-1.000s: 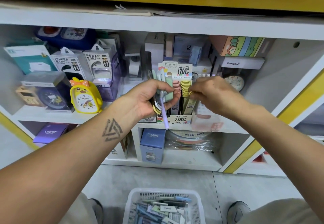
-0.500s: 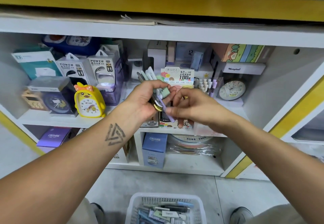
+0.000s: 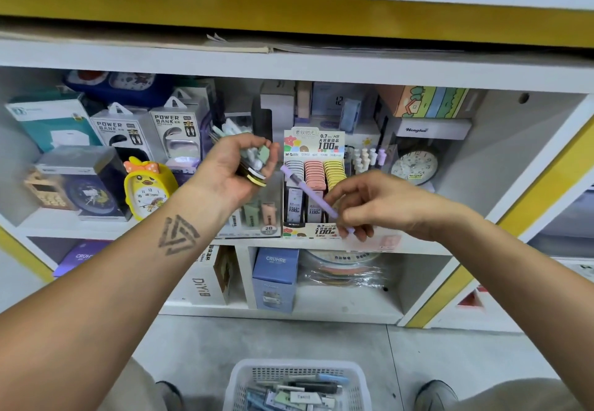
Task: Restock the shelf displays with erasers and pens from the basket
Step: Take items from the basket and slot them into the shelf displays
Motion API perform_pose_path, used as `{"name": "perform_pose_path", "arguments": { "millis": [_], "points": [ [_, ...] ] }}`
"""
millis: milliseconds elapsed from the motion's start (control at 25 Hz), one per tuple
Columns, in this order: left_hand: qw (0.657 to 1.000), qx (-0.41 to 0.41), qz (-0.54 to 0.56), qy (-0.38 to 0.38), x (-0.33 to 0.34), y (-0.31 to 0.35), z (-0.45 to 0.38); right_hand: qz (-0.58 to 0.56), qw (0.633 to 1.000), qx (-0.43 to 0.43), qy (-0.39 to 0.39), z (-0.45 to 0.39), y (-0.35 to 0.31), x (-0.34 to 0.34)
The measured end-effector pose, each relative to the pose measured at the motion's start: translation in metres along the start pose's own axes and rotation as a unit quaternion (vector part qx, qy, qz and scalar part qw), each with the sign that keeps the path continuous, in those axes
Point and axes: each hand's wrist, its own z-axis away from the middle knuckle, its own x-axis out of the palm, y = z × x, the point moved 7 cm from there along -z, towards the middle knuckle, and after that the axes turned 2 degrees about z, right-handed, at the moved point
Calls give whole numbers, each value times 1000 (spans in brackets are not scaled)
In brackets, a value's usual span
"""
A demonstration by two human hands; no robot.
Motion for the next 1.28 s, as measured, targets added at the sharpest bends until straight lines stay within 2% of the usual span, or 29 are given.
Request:
{"name": "perform_pose_path", "arguments": {
  "millis": [120, 280, 640, 920, 1000, 1080, 1280],
  "points": [
    [996, -40, -76, -38, 10, -18, 6, -48, 995, 1, 88, 8, 6, -30],
    [982, -74, -159, -76, 23, -50, 12, -132, 979, 8, 156, 22, 18, -60],
    [967, -120, -205, -88, 32, -100, 12, -115, 978, 30, 172, 36, 38, -77],
    [961, -121, -231, -86, 34, -111, 10, -169, 952, 32, 255, 34, 44, -91],
    [962, -121, -231, -85, 33, -111, 9, -125, 944, 27, 305, 34, 47, -100],
    [962, -120, -232, -84, 33, -111, 8, -31, 937, 29, 346, 31, 48, -106],
    [957, -120, -248, -89, 30, -111, 7, 142, 932, 33, 332, 21, 43, -102]
  ]
}}
